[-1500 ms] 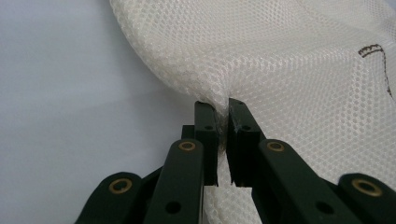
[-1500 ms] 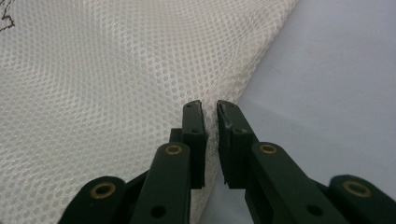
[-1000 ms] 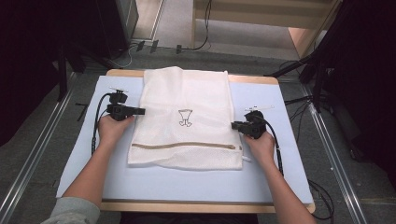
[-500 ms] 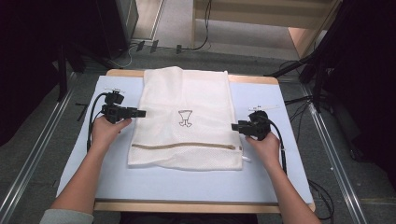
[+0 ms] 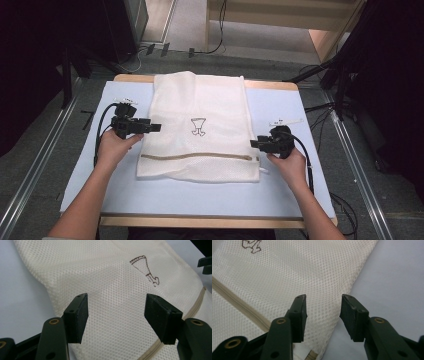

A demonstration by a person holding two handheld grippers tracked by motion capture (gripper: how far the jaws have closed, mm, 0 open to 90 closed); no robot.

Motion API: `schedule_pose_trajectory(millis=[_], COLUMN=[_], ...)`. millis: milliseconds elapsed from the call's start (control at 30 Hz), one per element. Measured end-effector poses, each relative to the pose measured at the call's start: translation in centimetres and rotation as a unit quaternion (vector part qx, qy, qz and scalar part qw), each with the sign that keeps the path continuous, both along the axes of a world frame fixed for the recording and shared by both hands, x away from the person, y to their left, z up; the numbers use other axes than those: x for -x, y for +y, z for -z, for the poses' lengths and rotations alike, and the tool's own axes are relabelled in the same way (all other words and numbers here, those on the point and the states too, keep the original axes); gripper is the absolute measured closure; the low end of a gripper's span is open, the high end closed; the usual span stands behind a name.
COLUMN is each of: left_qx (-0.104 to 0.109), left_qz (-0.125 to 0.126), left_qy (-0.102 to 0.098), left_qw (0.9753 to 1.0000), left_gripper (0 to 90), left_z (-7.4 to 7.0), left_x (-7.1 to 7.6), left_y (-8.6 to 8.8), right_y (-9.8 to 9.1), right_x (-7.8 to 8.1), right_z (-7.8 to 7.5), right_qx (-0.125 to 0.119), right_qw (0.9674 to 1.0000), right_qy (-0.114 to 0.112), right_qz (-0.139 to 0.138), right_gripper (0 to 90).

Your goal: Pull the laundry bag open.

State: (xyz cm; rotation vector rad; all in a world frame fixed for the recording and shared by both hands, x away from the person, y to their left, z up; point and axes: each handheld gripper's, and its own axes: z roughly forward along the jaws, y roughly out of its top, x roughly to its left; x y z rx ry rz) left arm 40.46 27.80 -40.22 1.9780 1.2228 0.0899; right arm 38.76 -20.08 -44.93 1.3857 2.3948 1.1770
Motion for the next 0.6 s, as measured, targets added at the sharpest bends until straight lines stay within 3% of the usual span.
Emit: schedule_pose_trajectory(millis=[300, 500, 600], left_qx=[-0.003, -0.006, -0.006], left_qz=[0.017, 0.025, 0.031], left_qy=[-0.017, -0.020, -0.022], left_qw=[0.9997, 0.9994, 0.9993], left_gripper=[36.8, 37.0, 37.2], left_z=[-0.6, -0.6, -0.6], left_x=[1.0, 1.0, 1.0], left_y=[-1.2, -1.9, -2.4], right_y=[0.0, 0.2, 0.5], right_x=[1.5, 2.0, 2.2], right_z=[0.5, 0.8, 1.0], right_qx=[0.002, -0.007, -0.002], right_qw=[0.9999, 0.9996, 0.9992], right_qy=[-0.001, 0.018, 0.027], right_qz=[-0.015, -0.022, -0.029], right_gripper=[71.1, 89.3, 90.0])
